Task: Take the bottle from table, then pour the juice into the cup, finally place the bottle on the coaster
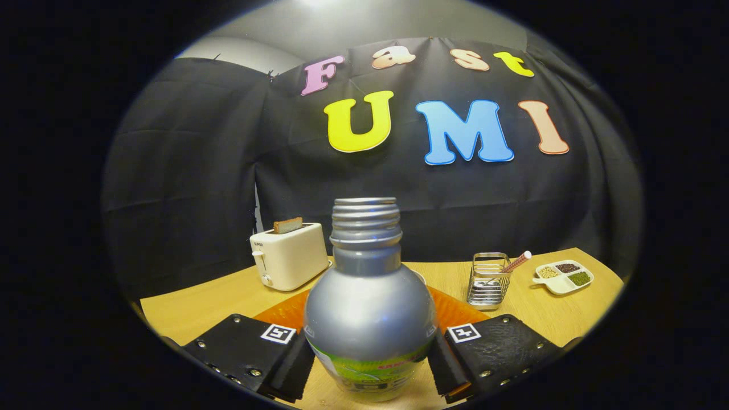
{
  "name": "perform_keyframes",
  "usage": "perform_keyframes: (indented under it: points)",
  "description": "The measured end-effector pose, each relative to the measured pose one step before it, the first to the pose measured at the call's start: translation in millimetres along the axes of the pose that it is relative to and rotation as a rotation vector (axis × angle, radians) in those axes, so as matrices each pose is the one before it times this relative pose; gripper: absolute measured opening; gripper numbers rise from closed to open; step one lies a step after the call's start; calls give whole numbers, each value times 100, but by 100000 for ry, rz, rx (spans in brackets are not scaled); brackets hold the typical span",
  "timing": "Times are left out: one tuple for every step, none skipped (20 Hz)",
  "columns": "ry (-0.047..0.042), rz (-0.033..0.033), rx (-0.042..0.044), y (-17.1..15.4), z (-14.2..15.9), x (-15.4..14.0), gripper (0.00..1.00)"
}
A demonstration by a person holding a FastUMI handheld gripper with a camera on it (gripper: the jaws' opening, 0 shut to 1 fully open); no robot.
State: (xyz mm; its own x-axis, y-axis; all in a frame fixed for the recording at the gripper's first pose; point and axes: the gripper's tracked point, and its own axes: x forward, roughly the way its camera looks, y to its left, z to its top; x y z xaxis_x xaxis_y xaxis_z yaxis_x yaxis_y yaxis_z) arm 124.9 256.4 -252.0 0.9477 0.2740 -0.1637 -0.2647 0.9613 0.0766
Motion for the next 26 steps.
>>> perform_keyframes:
  points:
    - [-116, 96, -527, 256, -411, 337, 82]
    - [153, 74, -370, 149, -266, 325, 82]
    - [311, 112, -193, 193, -351, 288, 82]
    - [105, -233, -89, 67, -308, 260, 82]
    - [278, -126, 418, -66, -465, 338, 82]
    - [1088, -183, 399, -5, -476, 397, 82]
    - [1316, -1084, -477, -193, -674, 431, 82]
    - [497, -490, -330, -118, -275, 223, 82]
    - [-348, 123, 97, 84, -239, 237, 82]
    - [-234, -167, 50, 1, -174, 217, 82]
    - [-465, 27, -79, -53, -262, 125, 82]
    - [-1129, -457, -525, -46, 84, 187, 82]
    - [-1063, -817, -628, -160, -25, 32, 82]
    - [103, 311, 571, -39, -288, 98, 82]
    - [-1366, -363, 422, 13, -119, 35, 82]
    - [674, 154, 503, 48, -57, -104, 83]
    - [-2, 266, -675, 153, 61, -174, 82]
    - [-199, 149, -975, 128, 101, -158, 82]
    - [-1049, 148, -1362, 109, -25, -47, 82]
    - [-680, -91, -1016, 3, 40, -38, 82]
    - [-568, -424, -72, -90, -110, -137, 82]
    - [-596, -139, 426, -132, 47, 12, 82]
    - [-497, 350, 946, -73, 23, 76, 82]
    - [-368, 493, 674, 35, 43, 31, 82]
    - [-372, 720, -9, 192, 104, -101, 83]
    - [286, 810, -119, 229, -80, -25, 83]
